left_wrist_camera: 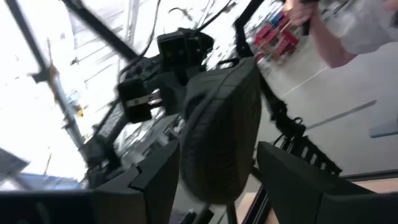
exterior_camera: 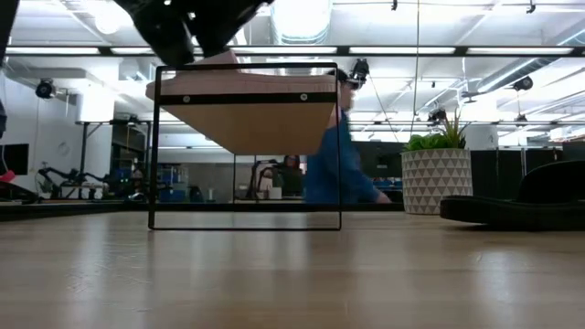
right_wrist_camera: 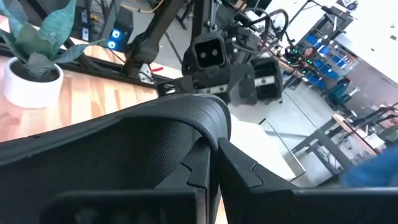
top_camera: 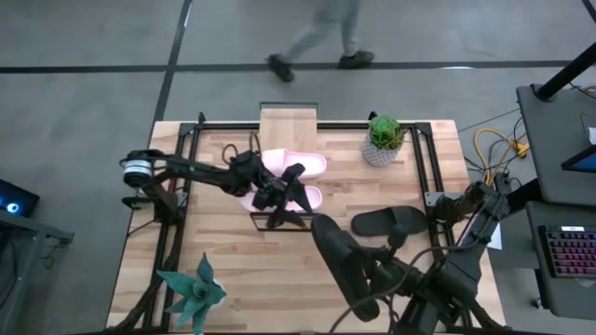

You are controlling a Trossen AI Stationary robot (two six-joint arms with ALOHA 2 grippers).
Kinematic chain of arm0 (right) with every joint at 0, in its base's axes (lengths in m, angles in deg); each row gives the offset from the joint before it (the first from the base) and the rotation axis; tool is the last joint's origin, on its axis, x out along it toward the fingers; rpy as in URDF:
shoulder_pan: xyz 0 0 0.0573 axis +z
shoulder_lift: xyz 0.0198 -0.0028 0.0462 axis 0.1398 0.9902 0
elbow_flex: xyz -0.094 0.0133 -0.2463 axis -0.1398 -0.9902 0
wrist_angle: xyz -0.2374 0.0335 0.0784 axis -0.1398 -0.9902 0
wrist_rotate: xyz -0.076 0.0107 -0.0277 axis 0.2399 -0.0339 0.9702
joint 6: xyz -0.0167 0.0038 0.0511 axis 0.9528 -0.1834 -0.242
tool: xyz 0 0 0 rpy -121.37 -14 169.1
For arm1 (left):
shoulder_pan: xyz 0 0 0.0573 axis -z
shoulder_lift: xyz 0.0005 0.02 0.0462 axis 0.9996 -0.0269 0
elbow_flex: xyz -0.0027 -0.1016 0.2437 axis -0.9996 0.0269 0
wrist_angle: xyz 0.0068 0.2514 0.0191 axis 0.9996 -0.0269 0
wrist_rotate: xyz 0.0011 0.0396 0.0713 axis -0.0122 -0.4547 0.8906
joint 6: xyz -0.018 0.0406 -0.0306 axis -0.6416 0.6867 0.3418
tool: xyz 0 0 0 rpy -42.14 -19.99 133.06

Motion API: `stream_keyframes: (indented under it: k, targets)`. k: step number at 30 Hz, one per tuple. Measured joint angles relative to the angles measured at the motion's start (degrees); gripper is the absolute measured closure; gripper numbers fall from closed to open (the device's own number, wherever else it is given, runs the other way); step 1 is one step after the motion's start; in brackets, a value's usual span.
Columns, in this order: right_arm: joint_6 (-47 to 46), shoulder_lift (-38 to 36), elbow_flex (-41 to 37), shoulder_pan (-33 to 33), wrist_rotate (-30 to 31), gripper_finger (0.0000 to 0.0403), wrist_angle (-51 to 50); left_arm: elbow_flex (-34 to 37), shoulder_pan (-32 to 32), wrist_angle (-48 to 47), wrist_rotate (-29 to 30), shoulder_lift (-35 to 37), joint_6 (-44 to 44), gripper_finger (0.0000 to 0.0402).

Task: Pick and place slides into the shelf
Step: Put the bottom black slipper on the shelf

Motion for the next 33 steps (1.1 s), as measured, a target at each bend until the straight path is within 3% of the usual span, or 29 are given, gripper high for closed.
stream_keyframes:
  k: [10,20,33]
  targets:
    - [0.1,0.0,0.0,-1.0,-1.7,0.0392,0.1,-6.8,1.1,-0.4,-1.8,-5.0,-0.2,0.0202]
    - [1.6,0.0,0.0,-2.3,-1.6,0.0392,0.2,-8.5,3.0,-0.5,-1.8,-6.1,-3.0,0.0207]
    - [3.4,-0.1,0.1,-4.0,0.0,0.0391,0.4,-8.5,3.2,-2.0,-2.8,-6.2,-3.0,0.0325]
